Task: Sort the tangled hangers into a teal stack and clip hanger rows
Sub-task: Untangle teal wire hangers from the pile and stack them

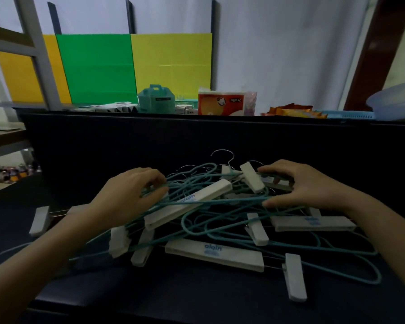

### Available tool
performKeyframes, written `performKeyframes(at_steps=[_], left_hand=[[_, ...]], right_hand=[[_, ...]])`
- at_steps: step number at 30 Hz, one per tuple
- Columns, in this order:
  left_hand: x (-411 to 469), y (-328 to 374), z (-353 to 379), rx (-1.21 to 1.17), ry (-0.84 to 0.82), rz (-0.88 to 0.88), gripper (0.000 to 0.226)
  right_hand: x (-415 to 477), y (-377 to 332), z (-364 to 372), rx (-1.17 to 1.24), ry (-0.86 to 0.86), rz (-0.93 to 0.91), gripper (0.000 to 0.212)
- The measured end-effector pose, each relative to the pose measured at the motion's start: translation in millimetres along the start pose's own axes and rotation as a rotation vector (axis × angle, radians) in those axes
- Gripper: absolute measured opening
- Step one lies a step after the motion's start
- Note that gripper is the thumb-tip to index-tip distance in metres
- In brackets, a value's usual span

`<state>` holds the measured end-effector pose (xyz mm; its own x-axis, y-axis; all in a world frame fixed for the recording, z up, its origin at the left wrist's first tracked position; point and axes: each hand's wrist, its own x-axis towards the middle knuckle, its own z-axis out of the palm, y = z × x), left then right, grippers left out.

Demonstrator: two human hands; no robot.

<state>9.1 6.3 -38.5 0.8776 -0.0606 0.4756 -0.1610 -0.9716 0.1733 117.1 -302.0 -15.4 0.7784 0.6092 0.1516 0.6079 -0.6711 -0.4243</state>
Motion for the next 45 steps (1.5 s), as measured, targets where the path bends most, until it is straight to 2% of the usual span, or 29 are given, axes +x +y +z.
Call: performKeyframes(at_steps=[4,5,8,11,17,20,22,25,28,30,32,34,36,41,45], left_hand=[[-2.7,-2.2,5.8,-0.138,-0.079,0.001,0.013],[-3.9,-1.9,6.4,-0.184,-0.089,-0.006,0.019],[-10.6,3.5,4.9,-0.305,-0.126,-0.083,0.063],[-18.1,6.4,2.1,-0.375,-0.164,-0.154,0.077],[-26.9,-0.9,8.1,-0.203,-0.188,0.006,0.083],[-28.6,-2.1,14.2,-0.113,-0.136,0.059,0.085],[-29.6,-0.3,19.2,-0.024,-0.071,0.123,0.083],[-32.0,4.7,19.6,-0.019,-0.078,0.174,0.080],[-30.5,-0.1,16.9,-0.061,-0.026,0.074,0.076],[-27.0,-8.3,15.3,0.018,-0.028,-0.070,0.077],[-23.0,-16.7,11.8,0.046,-0.169,-0.259,0.083],[-20.8,-23.2,7.6,-0.033,-0.281,-0.370,0.088],[-20.3,-25.6,3.5,-0.037,-0.305,-0.375,0.088],[-16.7,-27.2,-1.1,0.120,-0.216,-0.295,0.082],[-12.4,-32.9,-9.5,0.187,-0.146,-0.204,0.107]], right_hand=[[4.1,3.3,-5.9,0.037,-0.095,0.057,0.086],[5.1,4.6,-7.2,0.035,-0.103,0.061,0.085],[7.1,6.1,-9.3,0.025,-0.083,0.054,0.083],[6.2,5.8,-12.1,0.034,-0.047,0.030,0.081],[-1.4,6.3,-25.1,0.063,0.105,-0.004,0.084],[-9.1,5.7,-31.7,0.104,0.177,0.010,0.095],[-13.2,6.5,-33.5,0.115,0.214,0.025,0.088],[-20.4,6.9,-32.9,0.106,0.235,0.049,0.089],[-25.6,8.7,-30.7,0.097,0.239,0.077,0.110],[-27.2,11.2,-28.9,0.099,0.240,0.091,0.113],[-29.0,11.4,-26.8,0.095,0.240,0.098,0.112],[-30.6,10.9,-25.6,0.091,0.246,0.102,0.112],[-31.9,9.9,-24.8,0.087,0.249,0.110,0.112],[-34.7,3.4,-21.5,0.079,0.258,0.129,0.119],[-40.1,-5.5,-18.8,0.070,0.290,0.124,0.121]])
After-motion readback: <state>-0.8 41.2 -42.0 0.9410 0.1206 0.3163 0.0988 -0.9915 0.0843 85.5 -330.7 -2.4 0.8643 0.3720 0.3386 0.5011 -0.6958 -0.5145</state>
